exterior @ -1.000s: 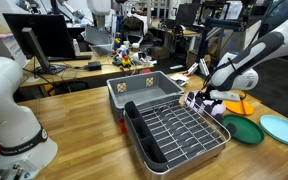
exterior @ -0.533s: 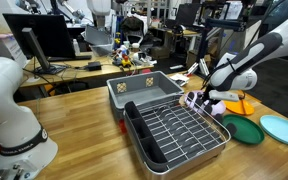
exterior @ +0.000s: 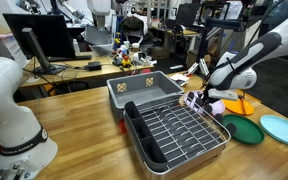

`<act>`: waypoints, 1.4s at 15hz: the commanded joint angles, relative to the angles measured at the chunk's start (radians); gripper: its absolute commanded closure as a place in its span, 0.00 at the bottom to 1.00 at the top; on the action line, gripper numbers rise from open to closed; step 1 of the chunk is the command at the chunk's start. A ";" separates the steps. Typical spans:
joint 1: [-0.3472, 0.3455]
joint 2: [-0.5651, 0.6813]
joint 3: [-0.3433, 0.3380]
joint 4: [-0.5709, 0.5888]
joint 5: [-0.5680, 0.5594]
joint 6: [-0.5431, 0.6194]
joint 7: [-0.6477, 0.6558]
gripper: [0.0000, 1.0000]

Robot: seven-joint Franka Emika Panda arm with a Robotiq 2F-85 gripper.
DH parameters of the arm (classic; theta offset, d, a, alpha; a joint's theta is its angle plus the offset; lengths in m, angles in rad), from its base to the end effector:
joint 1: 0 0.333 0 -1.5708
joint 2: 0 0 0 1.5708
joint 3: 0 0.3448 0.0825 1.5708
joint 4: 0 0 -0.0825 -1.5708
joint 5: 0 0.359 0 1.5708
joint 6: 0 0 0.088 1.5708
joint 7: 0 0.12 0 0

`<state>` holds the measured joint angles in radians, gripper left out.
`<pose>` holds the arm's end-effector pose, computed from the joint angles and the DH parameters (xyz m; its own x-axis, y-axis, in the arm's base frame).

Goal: Place the knife on the green plate then put the pink plate on the dish rack

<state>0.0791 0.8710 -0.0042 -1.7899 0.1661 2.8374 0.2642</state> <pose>0.6619 0.0420 0.1088 0.9294 -0.3394 0.1450 -0.3249 -0.9387 -0.1151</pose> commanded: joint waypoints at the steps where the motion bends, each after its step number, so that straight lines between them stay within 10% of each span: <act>1: 0.016 -0.011 -0.023 -0.003 0.008 0.014 0.029 0.96; 9: -0.021 -0.162 0.021 -0.159 0.032 0.083 0.000 0.96; 21: -0.085 -0.480 -0.015 -0.724 0.045 0.320 -0.014 0.96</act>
<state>0.0265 0.4632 -0.0462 -2.4021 0.1960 3.1230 0.2799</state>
